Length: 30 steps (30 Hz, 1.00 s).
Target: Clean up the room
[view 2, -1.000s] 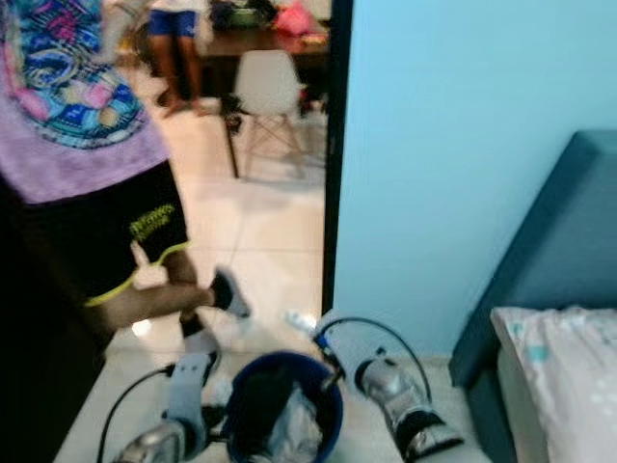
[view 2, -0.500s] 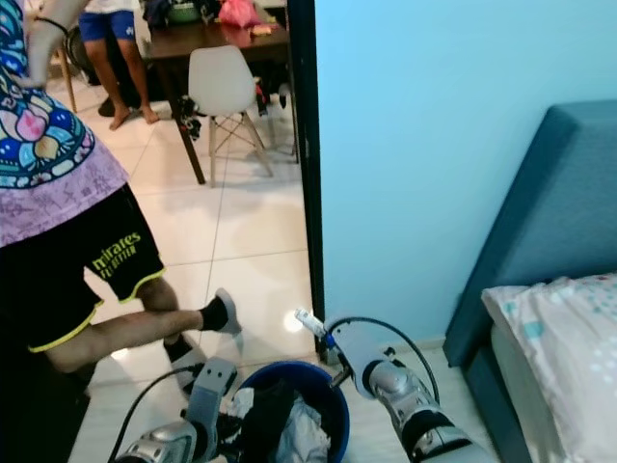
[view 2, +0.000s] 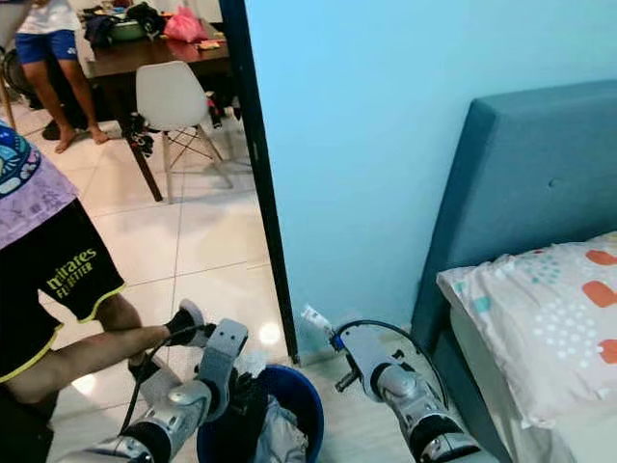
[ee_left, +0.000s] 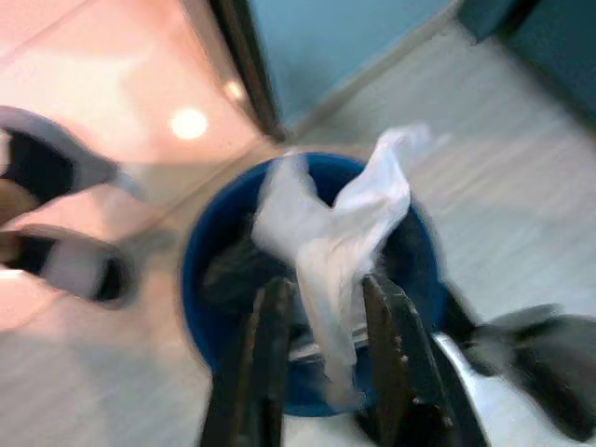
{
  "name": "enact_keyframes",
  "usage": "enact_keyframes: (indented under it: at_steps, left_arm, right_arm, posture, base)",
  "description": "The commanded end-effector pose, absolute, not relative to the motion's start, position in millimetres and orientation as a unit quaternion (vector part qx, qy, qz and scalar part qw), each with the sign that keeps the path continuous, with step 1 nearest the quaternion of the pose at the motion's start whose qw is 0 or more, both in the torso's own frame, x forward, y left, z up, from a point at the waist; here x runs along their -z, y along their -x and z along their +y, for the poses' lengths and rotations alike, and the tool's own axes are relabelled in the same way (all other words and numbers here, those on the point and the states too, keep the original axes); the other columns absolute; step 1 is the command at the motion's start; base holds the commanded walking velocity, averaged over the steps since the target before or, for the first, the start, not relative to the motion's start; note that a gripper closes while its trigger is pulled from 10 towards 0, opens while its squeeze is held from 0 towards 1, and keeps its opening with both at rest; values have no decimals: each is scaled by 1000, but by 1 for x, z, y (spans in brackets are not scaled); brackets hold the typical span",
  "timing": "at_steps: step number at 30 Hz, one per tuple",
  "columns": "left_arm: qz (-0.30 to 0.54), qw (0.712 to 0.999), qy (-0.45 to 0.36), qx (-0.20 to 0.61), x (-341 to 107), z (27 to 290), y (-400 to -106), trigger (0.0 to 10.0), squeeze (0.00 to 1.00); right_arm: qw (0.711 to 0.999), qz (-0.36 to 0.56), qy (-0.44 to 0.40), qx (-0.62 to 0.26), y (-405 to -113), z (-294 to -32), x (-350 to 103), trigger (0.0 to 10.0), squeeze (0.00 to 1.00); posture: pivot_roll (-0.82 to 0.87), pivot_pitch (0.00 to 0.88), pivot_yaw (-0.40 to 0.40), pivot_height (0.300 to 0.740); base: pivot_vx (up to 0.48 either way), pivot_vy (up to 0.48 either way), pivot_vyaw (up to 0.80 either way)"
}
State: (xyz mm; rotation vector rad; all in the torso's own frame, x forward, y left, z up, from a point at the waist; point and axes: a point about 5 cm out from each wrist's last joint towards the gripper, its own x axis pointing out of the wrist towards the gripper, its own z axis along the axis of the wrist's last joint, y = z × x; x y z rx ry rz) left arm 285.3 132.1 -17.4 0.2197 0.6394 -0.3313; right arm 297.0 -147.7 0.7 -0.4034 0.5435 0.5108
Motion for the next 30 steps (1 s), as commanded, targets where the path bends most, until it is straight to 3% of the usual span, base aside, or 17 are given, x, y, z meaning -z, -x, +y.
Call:
enact_keyframes:
  at_steps: [1, 12, 17, 18, 19, 22, 24, 27, 28, 30]
  left_arm:
    - [317, 928, -139, 134, 19, 147, -285, 10000, 1000]
    - [350, 914, -180, 101, 33, 167, -268, 10000, 1000]
    - [365, 915, -148, 89, 42, 172, -255, 10000, 1000]
    - [363, 917, -146, 82, 43, 174, -254, 10000, 537]
    - [360, 918, -148, 73, 42, 177, -253, 10000, 0]
    - [357, 920, -148, 63, 42, 180, -253, 10000, 0]
    - [348, 926, -145, 25, 42, 191, -251, 10000, 0]
    - [348, 926, -145, 25, 42, 191, -251, 10000, 0]
    - [344, 928, -146, 6, 41, 197, -249, 10000, 0]
    - [324, 934, -143, -52, 39, 216, -244, 10000, 0]
  right_arm:
    - [915, 258, 182, -253, -295, -144, 0, 10000, 0]
    - [913, 248, 174, -273, -299, -134, -5, 10000, 0]
    - [903, 252, 181, -298, -299, -121, -5, 10000, 0]
    - [892, 260, 189, -318, -297, -114, -3, 10000, 0]
    - [880, 269, 198, -338, -294, -109, 0, 10000, 0]
    - [864, 280, 213, -361, -291, -104, 3, 10000, 0]
    - [816, 315, 268, -404, -283, -97, 12, 10000, 0]
    - [816, 315, 268, -404, -283, -97, 12, 10000, 0]
    - [802, 325, 289, -408, -282, -96, 13, 10000, 0]
    - [809, 321, 306, -386, -293, -94, 5, 10000, 0]
  posture:
    - [-232, 111, 21, 740]
    - [-215, 111, 15, 740]
    - [-191, 111, 9, 740]
    - [-172, 114, 7, 740]
    - [-162, 115, 5, 740]
    - [-146, 117, 0, 740]
    - [-108, 120, -12, 740]
    - [-108, 120, -12, 740]
    - [-94, 123, -16, 740]
    - [-12, 136, -52, 740]
  base:
    - [0, 0, 0]
    - [0, 0, 0]
    - [0, 0, 0]
    - [0, 0, 0]
    - [0, 0, 0]
    - [0, 0, 0]
    - [0, 0, 0]
    - [0, 0, 0]
    - [0, 0, 0]
    - [0, 0, 0]
